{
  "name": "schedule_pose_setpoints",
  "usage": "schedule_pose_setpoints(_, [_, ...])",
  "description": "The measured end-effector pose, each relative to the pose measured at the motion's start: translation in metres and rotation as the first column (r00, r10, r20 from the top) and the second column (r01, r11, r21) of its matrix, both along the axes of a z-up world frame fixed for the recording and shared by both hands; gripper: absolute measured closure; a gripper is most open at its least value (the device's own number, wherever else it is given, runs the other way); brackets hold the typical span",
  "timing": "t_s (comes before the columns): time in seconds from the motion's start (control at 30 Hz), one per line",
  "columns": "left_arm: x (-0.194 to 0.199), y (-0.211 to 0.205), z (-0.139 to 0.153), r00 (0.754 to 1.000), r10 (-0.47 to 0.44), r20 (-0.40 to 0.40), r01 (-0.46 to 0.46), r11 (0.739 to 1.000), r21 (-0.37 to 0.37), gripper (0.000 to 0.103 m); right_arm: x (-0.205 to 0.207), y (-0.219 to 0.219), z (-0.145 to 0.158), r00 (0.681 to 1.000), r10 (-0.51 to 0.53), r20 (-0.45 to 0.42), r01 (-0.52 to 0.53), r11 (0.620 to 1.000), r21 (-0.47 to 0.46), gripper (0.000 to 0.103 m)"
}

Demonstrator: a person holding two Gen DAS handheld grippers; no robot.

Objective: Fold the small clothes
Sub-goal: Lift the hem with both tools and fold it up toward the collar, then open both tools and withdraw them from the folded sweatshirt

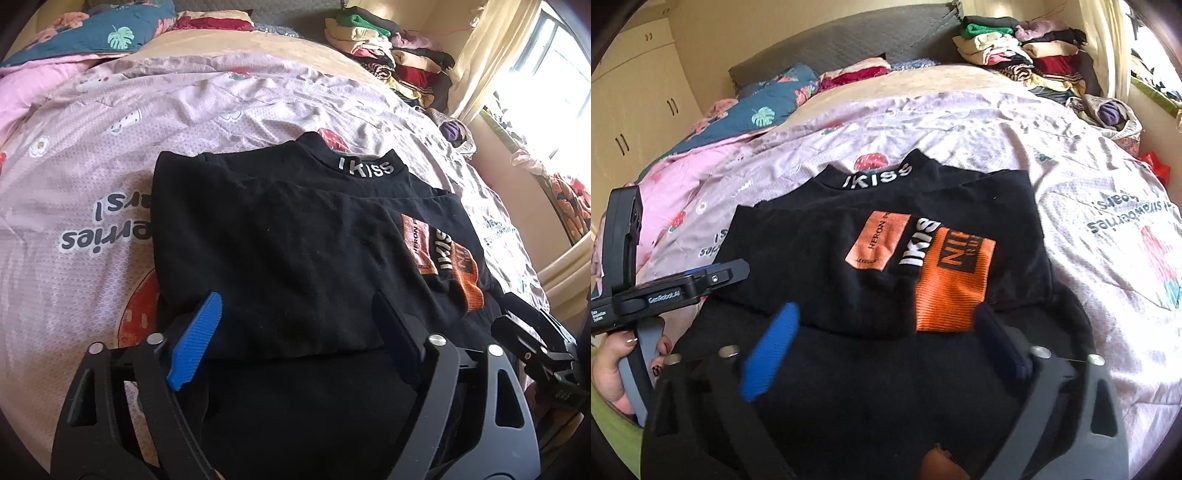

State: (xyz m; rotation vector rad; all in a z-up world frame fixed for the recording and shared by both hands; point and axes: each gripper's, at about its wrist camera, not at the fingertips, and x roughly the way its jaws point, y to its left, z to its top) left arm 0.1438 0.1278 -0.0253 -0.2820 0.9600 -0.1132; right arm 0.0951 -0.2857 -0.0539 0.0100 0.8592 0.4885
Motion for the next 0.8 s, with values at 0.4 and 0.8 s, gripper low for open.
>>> schedule_pose_setpoints(0.4, [-0.010,-0.003,0.018,1.000,0.019,0.018,-0.020,0.999,0.039,0.010,-0.011,-0.007,0.017,0.999,-0.020,0.036,0.019,0.999,0.030,0.005])
schedule_pose_setpoints(0.8, [-0.025,-0.008,0.037,0.999,-0.002,0.050,0.000,0.999,0.038,0.010,-0.026,-0.017,0.034,0.996,-0.045,0.072,0.042,0.998,0.050,0.005])
